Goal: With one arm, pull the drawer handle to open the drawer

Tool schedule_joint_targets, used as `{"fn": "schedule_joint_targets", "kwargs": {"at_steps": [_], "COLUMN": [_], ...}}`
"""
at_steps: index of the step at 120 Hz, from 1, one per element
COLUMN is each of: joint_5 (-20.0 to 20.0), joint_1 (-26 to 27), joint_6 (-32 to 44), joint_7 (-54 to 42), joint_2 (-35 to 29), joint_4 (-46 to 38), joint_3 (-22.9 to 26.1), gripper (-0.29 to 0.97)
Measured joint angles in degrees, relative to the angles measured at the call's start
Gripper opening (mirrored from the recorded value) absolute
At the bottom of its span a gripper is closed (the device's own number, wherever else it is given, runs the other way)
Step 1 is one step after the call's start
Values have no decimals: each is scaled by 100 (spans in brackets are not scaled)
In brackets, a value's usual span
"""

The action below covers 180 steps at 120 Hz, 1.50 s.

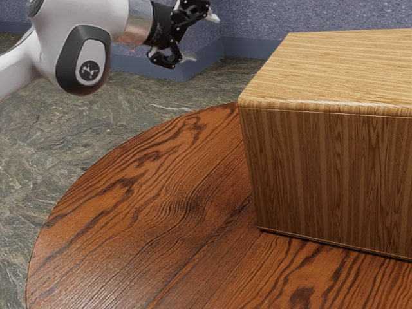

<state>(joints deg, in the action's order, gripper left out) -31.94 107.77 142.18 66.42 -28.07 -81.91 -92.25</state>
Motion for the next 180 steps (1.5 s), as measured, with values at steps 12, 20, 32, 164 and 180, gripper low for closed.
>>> {"fn": "schedule_joint_targets", "kwargs": {"at_steps": [12,20,32,164,180], "joint_5": [112,141,93,-672,-684], "joint_1": [346,877,1408,2510,2703], "joint_6": [-915,-1399,-1893,-2870,-2801], "joint_7": [-32,-74,-159,-654,-667], "joint_2": [-3,-35,-191,-881,-898], "joint_4": [576,901,1153,1741,1848], "joint_3": [-138,-518,-817,-1495,-1644], "gripper": [68,68,68,68,68]}}
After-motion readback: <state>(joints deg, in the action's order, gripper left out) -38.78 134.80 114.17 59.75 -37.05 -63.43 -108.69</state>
